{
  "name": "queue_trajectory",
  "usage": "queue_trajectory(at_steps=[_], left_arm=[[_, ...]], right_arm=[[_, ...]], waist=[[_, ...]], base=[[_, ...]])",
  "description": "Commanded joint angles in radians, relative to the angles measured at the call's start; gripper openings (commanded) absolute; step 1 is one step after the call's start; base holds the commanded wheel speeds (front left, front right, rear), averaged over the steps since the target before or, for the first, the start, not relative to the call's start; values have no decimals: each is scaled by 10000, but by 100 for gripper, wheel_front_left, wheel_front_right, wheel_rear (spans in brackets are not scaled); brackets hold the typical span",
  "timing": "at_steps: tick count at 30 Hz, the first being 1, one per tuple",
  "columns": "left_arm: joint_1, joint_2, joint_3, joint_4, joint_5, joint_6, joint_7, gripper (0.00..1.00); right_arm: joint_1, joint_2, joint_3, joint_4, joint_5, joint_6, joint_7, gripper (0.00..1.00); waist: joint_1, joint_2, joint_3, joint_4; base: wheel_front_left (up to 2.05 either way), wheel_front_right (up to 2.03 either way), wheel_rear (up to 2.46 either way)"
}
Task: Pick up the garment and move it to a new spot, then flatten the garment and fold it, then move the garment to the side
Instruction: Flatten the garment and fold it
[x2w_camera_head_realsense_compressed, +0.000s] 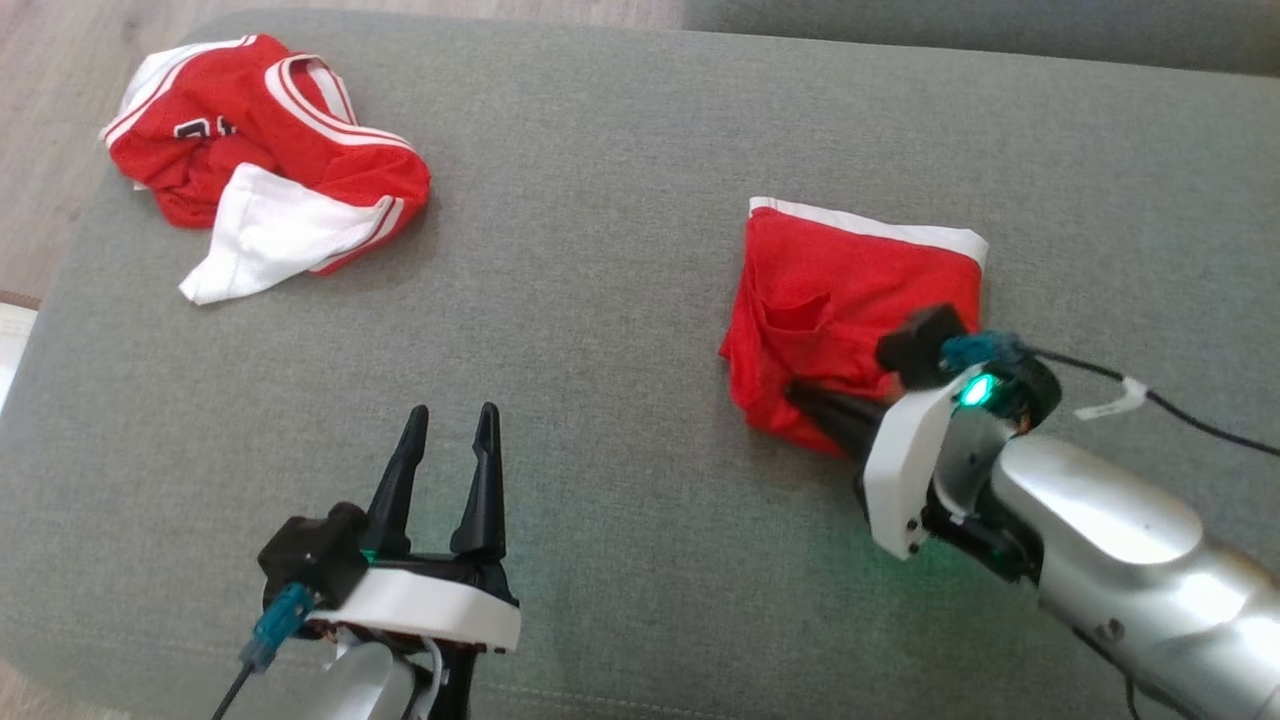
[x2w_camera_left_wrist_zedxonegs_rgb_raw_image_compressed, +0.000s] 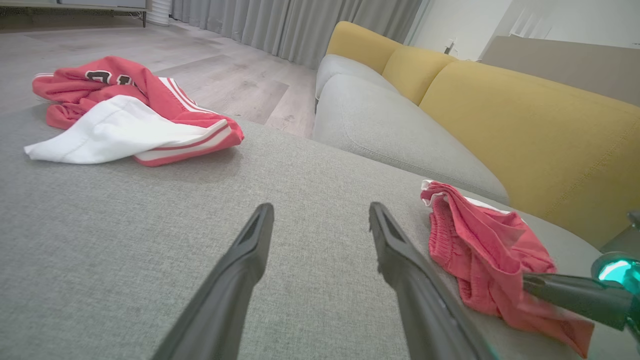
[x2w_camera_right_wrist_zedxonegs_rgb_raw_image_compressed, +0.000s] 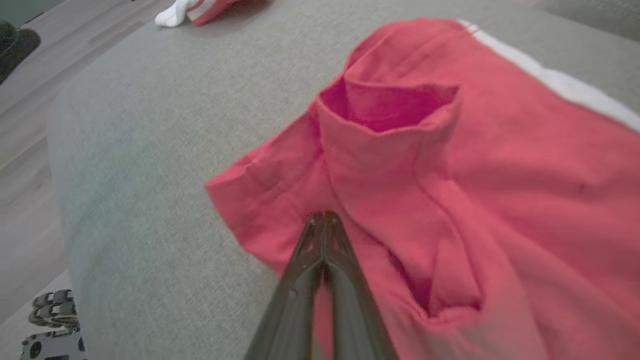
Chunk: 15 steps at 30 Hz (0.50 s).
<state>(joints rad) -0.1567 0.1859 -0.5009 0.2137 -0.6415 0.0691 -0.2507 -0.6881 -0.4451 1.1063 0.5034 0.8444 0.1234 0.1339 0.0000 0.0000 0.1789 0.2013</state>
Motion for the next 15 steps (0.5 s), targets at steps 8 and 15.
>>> queue_trajectory(at_steps=[8,15], left_arm=[[-385,56,433,-230,111,-90,-102,100],[-348,83,485,-174,117,-81,-104,100]], right_arm=[[-360,525,998,245,414,73,-429,0],[-838,718,1154,181,561,73,-1350,0]], waist=[[0,0,66,-95],[0,0,-77,-173]], base=[[0,0,0],[0,0,0]])
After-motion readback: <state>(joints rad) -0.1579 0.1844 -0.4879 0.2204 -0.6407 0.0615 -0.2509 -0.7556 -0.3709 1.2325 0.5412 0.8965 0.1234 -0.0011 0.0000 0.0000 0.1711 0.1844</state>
